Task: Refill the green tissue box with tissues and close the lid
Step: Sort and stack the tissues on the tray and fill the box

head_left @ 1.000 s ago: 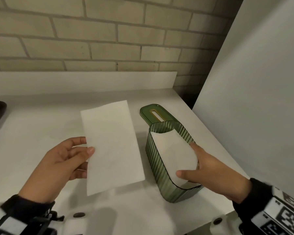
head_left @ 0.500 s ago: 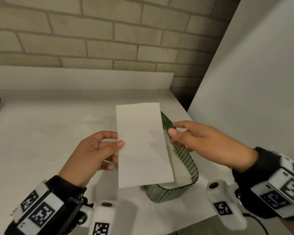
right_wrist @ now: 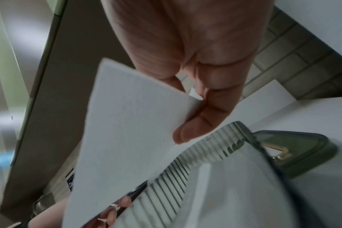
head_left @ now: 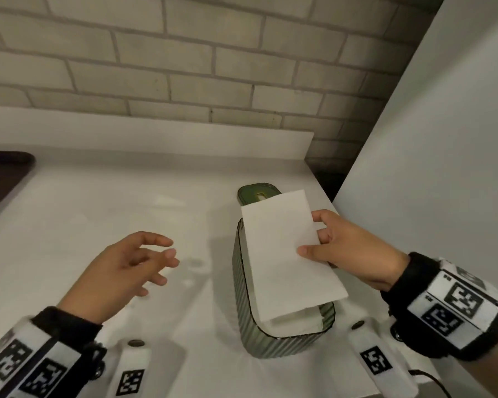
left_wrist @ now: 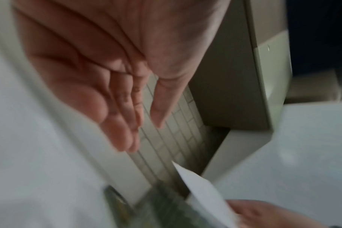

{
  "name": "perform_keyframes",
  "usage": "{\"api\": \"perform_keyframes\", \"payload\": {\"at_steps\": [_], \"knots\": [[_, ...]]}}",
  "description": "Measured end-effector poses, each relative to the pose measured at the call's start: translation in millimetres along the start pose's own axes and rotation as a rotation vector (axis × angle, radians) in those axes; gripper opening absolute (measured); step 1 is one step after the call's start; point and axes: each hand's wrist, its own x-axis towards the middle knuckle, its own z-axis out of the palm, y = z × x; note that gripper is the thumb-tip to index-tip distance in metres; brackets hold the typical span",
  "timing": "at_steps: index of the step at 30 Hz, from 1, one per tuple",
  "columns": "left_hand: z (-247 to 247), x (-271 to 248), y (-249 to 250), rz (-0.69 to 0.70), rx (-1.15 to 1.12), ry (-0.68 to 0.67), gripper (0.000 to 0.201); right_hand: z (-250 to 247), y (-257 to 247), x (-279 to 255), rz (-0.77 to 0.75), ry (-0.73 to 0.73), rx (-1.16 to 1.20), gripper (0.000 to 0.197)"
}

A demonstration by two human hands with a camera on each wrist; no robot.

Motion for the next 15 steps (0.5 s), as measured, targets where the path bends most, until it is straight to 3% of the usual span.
{"api": "perform_keyframes", "payload": {"at_steps": [3,7,11,15], "knots": [[-29,5,-28,-0.084,0.302,0.050,0.015,-3,10,3,0.049,-0.038,-0.084,0.052],[-58,9,-54,-0.174,0.594,0.098,0.032,-1,14,6,0.048,-0.064,-0.156,0.053],[-79,17,-65,-0.255,0.805,0.031,0.051,2,12,7,0.037,-0.144,-0.154,0.056],[-81,26,-63,-0.249,0.932,-0.082,0.063,8,12,9,0.013,-0.221,-0.169,0.056]]}}
